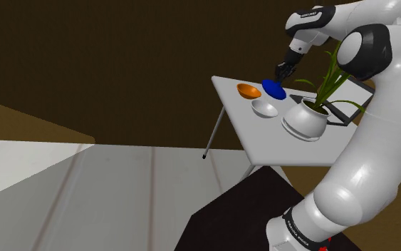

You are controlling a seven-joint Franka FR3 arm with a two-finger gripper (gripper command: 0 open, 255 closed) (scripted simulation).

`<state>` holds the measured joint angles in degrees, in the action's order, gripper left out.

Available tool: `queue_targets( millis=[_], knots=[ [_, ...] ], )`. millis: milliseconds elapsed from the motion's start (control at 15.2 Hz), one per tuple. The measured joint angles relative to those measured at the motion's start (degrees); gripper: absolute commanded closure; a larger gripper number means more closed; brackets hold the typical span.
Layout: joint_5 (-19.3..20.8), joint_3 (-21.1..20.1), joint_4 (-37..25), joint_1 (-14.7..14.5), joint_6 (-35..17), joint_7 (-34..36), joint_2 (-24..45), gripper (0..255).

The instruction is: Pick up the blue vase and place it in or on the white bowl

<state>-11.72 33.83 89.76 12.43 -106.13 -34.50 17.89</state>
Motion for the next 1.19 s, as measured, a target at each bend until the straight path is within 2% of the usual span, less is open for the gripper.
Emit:
queue_targets(
  millis=[1188],
  knots=[
    [-2.5,-1.1,9.5,0.1,-11.9,-2.0,3.0,255]
  ],
)
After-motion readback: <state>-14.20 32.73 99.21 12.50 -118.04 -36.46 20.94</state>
